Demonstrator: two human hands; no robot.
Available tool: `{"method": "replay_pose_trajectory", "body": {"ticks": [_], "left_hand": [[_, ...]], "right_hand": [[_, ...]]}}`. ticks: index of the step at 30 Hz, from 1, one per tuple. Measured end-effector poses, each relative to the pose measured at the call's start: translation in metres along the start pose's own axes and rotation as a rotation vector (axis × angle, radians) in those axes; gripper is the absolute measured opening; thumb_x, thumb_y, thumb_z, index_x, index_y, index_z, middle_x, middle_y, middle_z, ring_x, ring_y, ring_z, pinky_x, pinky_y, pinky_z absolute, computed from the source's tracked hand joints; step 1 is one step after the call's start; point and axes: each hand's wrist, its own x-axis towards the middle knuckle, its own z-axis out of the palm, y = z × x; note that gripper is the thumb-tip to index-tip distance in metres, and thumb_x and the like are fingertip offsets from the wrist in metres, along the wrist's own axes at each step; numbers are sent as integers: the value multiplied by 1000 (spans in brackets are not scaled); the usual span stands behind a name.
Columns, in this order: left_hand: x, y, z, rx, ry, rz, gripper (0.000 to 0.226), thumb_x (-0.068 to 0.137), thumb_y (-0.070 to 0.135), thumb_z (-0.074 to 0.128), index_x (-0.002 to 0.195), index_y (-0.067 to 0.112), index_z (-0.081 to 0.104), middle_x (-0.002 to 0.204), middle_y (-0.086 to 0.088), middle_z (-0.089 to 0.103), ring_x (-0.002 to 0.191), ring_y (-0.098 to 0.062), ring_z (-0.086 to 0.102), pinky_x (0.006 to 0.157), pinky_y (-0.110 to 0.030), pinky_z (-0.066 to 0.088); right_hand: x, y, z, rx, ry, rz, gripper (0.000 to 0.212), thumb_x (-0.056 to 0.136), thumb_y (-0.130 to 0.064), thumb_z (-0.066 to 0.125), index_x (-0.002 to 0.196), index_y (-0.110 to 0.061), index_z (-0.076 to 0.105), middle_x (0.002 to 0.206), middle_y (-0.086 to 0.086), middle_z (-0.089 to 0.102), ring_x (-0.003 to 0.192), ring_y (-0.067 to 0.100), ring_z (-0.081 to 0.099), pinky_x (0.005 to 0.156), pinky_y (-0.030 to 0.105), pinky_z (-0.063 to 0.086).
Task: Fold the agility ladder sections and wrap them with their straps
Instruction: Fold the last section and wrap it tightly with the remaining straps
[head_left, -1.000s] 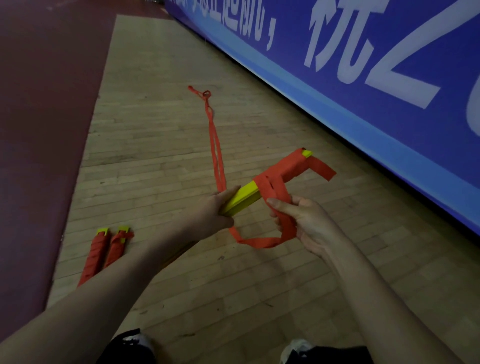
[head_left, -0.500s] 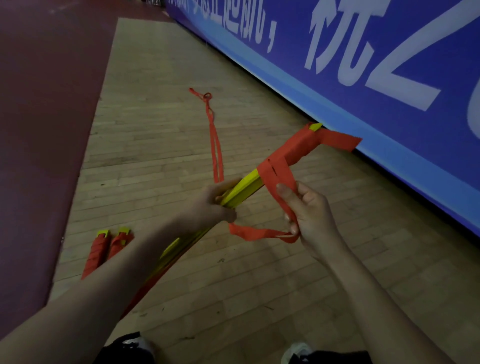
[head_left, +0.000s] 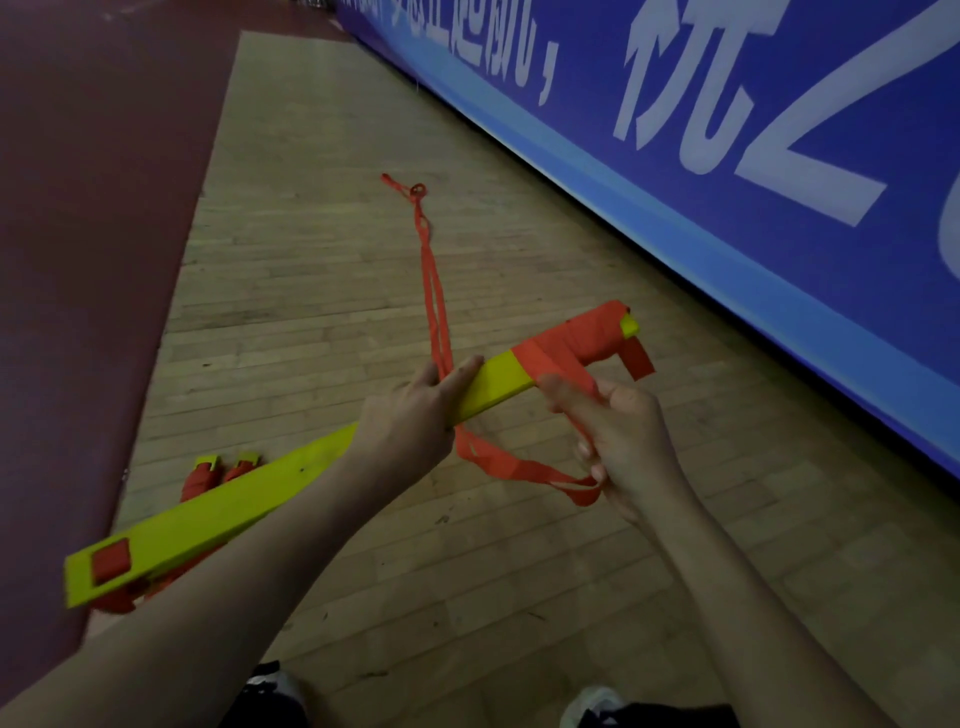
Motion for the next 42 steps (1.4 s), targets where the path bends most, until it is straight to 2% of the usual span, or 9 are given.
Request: {"method": "replay_pose_trajectory", "body": {"ticks": [9, 14, 17, 23, 27, 30, 33, 37, 42], "left_hand": [[-1, -5, 3, 51, -29, -6, 79, 87, 23, 53, 151, 41, 9, 123, -2, 46, 107, -30, 59, 71, -37, 47], [5, -7, -5, -149, -42, -38, 82, 82, 18, 60, 150, 39, 19, 125, -5, 50, 110, -33, 57, 81, -39, 49], [10, -15, -10, -494, -99, -9, 83, 72, 17, 69, 147, 27, 34, 129, -9, 57, 117, -27, 56, 88, -25, 42], [8, -17, -27, -862, -229, 6, 81, 65, -6, 69, 131, 37, 47, 107, -8, 66, 78, -4, 59, 66, -14, 48], [8, -22, -28, -838, -217, -28, 83, 64, 3, 72, 134, 39, 47, 110, -15, 67, 83, -19, 62, 74, -32, 52], [9, -23, -24, -732, -186, -46, 85, 70, -6, 72, 141, 30, 44, 111, -12, 65, 87, -20, 59, 73, -30, 49], [8, -25, -24, -800, -209, -52, 83, 65, -2, 74, 136, 33, 49, 107, -5, 66, 90, -19, 61, 72, -30, 51], [4, -25, -35, -1020, -344, 6, 76, 64, -6, 66, 126, 36, 55, 82, -5, 61, 61, -8, 55, 50, -19, 44], [0, -26, -43, -1189, -537, 83, 52, 65, -6, 62, 98, 33, 71, 86, -7, 65, 63, -15, 57, 53, -25, 47]], "right_hand": [[-1, 0, 0, 10, -116, 11, 39, 95, -30, 53, 68, -4, 61, 43, 5, 54, 28, 10, 41, 36, 17, 32], [-2, 4, 6, 21, -177, 35, 29, 95, -27, 55, 77, -6, 66, 55, 6, 63, 32, 8, 37, 39, 15, 32], [-3, 5, 8, 118, -158, 127, 21, 92, -21, 60, 79, -4, 66, 56, 3, 62, 31, 5, 34, 35, 15, 26], [-8, 0, 9, 197, -145, 178, 10, 85, -13, 66, 83, -3, 67, 62, 2, 65, 35, 4, 37, 35, 15, 28], [-7, 1, 9, 49, -106, -28, 11, 84, -15, 69, 74, -10, 68, 61, 3, 64, 37, 5, 37, 39, 15, 30], [-11, 0, 11, -71, -105, -166, 19, 91, -23, 60, 78, -12, 68, 55, -1, 61, 40, 2, 42, 43, 13, 33], [-11, 0, 11, -5, -154, -112, 27, 98, -23, 49, 85, -8, 67, 59, 0, 63, 37, 2, 39, 40, 14, 31], [-7, 0, 10, 128, -136, -12, 12, 90, -14, 61, 83, -10, 69, 63, 2, 68, 37, 7, 46, 40, 17, 39], [-2, 2, 4, 69, -98, -42, 7, 83, -16, 69, 77, -12, 68, 58, 1, 65, 36, 9, 47, 41, 20, 39]]}}
